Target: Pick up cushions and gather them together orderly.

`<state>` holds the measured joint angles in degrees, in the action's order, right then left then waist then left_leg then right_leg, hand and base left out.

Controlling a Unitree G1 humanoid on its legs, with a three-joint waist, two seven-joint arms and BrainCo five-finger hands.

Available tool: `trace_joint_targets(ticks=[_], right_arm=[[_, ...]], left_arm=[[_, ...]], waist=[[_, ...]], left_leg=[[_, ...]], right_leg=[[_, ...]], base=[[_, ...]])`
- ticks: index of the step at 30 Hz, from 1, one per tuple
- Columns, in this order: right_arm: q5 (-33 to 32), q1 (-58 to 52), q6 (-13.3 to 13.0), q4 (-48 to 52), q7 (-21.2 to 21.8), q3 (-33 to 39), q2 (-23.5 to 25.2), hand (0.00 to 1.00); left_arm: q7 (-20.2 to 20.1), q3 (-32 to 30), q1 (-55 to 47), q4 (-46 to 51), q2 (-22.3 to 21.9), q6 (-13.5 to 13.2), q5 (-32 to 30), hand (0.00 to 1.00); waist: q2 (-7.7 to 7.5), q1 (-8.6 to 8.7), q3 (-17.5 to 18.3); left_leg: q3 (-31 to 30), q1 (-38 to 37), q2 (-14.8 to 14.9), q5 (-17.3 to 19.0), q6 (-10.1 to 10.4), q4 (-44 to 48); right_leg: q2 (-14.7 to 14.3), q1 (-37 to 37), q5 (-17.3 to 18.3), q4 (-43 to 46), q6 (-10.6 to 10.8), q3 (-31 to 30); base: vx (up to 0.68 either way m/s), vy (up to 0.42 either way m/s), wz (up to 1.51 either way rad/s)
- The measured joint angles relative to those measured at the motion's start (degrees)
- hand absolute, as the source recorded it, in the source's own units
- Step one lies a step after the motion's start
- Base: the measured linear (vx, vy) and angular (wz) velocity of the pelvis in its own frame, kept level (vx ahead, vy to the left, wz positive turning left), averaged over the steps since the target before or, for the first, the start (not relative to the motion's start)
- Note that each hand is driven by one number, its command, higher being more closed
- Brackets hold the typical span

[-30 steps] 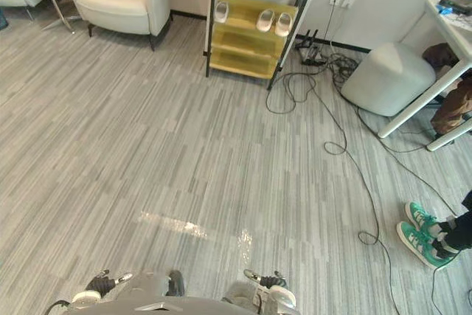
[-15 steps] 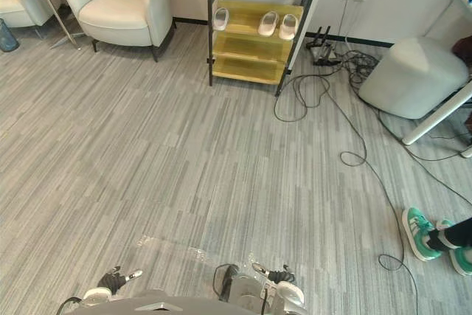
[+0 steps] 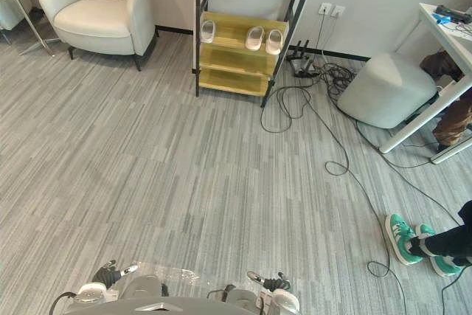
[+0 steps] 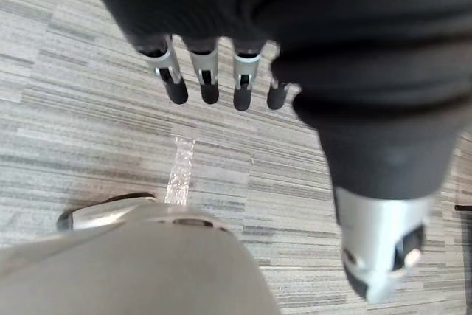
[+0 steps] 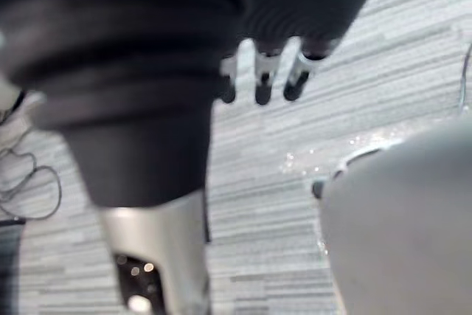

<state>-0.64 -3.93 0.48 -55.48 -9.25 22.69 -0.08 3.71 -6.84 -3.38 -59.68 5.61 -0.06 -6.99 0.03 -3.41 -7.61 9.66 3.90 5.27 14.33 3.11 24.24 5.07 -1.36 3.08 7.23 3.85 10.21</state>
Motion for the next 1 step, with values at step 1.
trace_joint_targets(ticks=[1], right_arm=[[0.0, 0.0, 0.0, 0.0, 0.0, 0.0, 0.0, 0.00]], left_arm=[[0.0, 0.0, 0.0, -0.1, 0.0, 0.0, 0.0, 0.00]], waist=[[0.10, 0.06, 0.1]], left_leg=[[0.1, -0.3, -0.7, -0.2, -0.3, -0.6]], right_leg=[[0.5, -0.2, -0.4, -0.8, 0.2, -0.4]], base=[[0.04, 0.089, -0.06]])
